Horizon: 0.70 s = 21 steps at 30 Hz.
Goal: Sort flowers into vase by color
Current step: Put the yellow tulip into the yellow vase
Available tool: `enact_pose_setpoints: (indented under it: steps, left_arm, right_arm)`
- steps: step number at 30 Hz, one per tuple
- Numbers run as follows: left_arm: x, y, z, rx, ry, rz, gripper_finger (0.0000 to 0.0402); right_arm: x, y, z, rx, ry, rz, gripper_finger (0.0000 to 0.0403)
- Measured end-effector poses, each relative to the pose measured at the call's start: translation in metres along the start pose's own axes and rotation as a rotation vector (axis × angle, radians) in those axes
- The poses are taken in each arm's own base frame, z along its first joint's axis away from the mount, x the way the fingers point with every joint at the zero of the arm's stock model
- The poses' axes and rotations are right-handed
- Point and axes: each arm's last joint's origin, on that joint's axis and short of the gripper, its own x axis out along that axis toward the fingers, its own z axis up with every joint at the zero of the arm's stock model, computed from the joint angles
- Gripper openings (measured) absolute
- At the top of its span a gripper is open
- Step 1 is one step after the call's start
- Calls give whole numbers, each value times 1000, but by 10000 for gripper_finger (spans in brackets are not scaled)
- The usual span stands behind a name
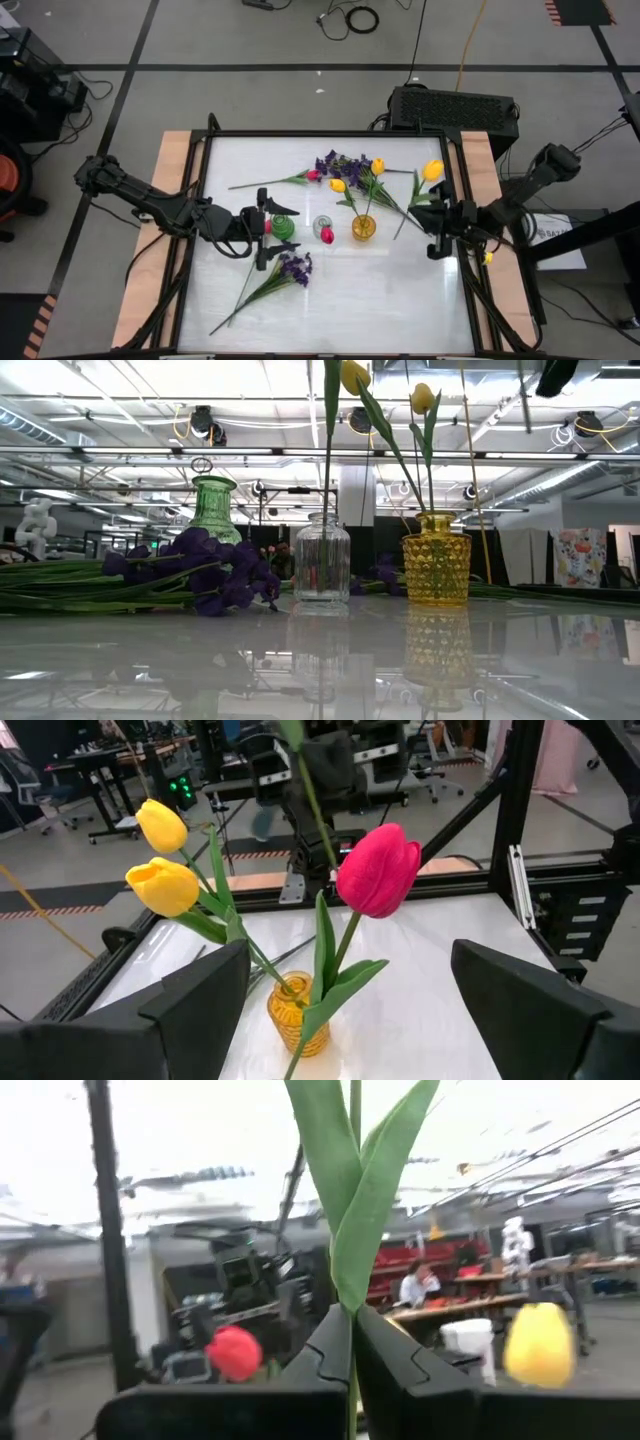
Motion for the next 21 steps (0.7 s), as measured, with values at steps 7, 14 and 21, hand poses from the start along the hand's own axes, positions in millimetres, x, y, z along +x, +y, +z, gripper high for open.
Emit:
enact_pose_setpoints:
  steps: [7,14,21]
  left_arm:
    - [0,0,0,3,0,1,352]
    - [0,0,-1,5,7,5,352]
    - [0,0,-1,8,14,4,352]
  right_arm:
    - [27,1,-24,-93,27,-61,0]
    - [57,1,-48,-108,18,-154,0]
    - [61,0,-72,-157,38,-197,0]
